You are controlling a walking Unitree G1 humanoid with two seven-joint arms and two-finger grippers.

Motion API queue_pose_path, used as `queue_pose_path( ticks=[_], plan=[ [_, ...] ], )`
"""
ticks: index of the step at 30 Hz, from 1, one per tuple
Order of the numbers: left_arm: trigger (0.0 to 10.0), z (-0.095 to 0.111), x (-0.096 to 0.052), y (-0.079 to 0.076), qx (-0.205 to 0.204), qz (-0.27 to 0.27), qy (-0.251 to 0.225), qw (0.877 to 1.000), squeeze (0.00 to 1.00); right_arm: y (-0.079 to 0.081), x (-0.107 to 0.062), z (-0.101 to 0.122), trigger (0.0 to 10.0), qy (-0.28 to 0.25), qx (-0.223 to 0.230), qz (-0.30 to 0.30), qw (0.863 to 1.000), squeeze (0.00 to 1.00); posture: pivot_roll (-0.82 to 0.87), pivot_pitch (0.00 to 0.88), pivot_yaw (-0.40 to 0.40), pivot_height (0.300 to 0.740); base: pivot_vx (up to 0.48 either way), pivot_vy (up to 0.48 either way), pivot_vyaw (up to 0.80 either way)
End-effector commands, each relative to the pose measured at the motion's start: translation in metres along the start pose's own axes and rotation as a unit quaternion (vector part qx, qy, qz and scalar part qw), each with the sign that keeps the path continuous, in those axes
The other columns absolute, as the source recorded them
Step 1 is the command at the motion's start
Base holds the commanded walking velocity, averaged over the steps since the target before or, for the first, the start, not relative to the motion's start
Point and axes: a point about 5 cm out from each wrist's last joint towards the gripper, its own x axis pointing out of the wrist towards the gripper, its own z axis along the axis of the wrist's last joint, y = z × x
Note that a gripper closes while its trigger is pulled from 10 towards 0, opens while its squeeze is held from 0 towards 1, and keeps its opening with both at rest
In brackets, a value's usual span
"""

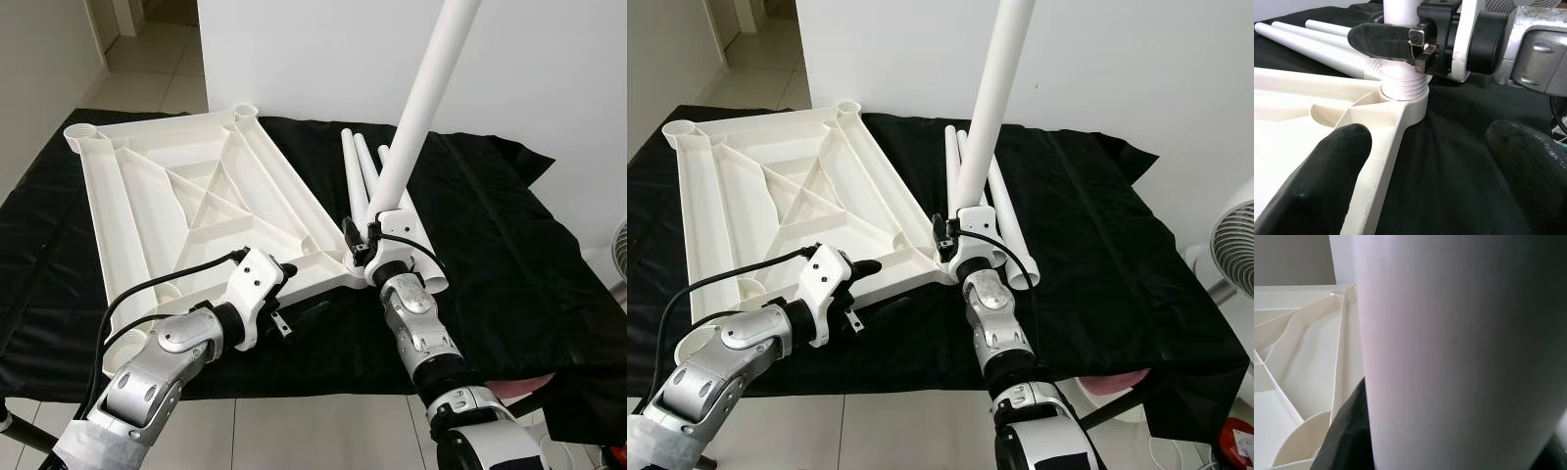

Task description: Building children table

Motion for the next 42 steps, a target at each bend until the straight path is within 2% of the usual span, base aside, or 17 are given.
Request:
queue_pose_path(
  ticks=[1, 8, 11, 18, 21, 24, 28, 35, 42],
  plan=[
    [10.0, 0.002, 0.002, -0.006, 0.003, -0.036, -0.002, 0.999, 0.00, -0.007, -0.015, -0.037, 10.0, 0.086, 0.000, -0.029, 0.996, 0.00, 0.06, 0.010, -0.073, 0.740, 0.000, 0.000, 0.00],
    [10.0, 0.002, 0.002, -0.007, 0.004, -0.036, -0.002, 0.999, 0.00, -0.002, -0.010, -0.031, 10.0, 0.074, 0.019, -0.076, 0.994, 0.00, 0.07, 0.017, -0.076, 0.740, 0.000, 0.000, 0.00],
    [10.0, 0.003, 0.002, -0.006, 0.004, -0.033, -0.004, 0.999, 0.00, -0.002, -0.008, -0.029, 10.0, 0.068, 0.029, -0.115, 0.991, 0.00, 0.07, 0.018, -0.077, 0.740, 0.000, 0.000, 0.00],
    [10.0, 0.003, 0.002, -0.005, 0.004, -0.032, -0.004, 0.999, 0.00, -0.003, -0.008, -0.028, 10.0, 0.064, 0.034, -0.138, 0.988, 0.00, 0.07, 0.017, -0.081, 0.740, 0.000, 0.000, 0.00],
    [10.0, 0.003, 0.001, -0.004, 0.004, -0.027, -0.006, 1.000, 0.00, -0.016, -0.009, -0.024, 10.0, 0.045, 0.025, -0.198, 0.979, 0.00, 0.08, 0.015, -0.087, 0.740, 0.000, 0.000, 0.00],
    [10.0, 0.003, 0.001, -0.004, 0.005, -0.026, -0.006, 1.000, 0.00, -0.019, -0.010, -0.023, 10.0, 0.043, 0.026, -0.208, 0.977, 0.00, 0.07, 0.015, -0.087, 0.740, 0.000, 0.000, 0.00],
    [10.0, 0.003, 0.002, -0.003, 0.004, -0.024, -0.006, 1.000, 0.00, -0.035, -0.015, -0.024, 10.0, 0.039, 0.019, -0.257, 0.966, 0.00, 0.07, 0.011, -0.086, 0.740, 0.000, 0.000, 0.00],
    [10.0, 0.004, 0.003, -0.003, 0.005, -0.026, -0.007, 1.000, 0.00, -0.037, -0.016, -0.026, 10.0, 0.042, 0.022, -0.266, 0.963, 0.00, 0.07, 0.009, -0.083, 0.740, 0.000, 0.000, 0.00],
    [10.0, 0.004, 0.005, -0.003, 0.005, -0.030, -0.008, 1.000, 0.00, -0.029, -0.012, -0.021, 10.0, 0.026, 0.016, -0.236, 0.971, 0.00, 0.06, 0.004, -0.078, 0.740, 0.000, 0.000, 0.00]
  ],
)
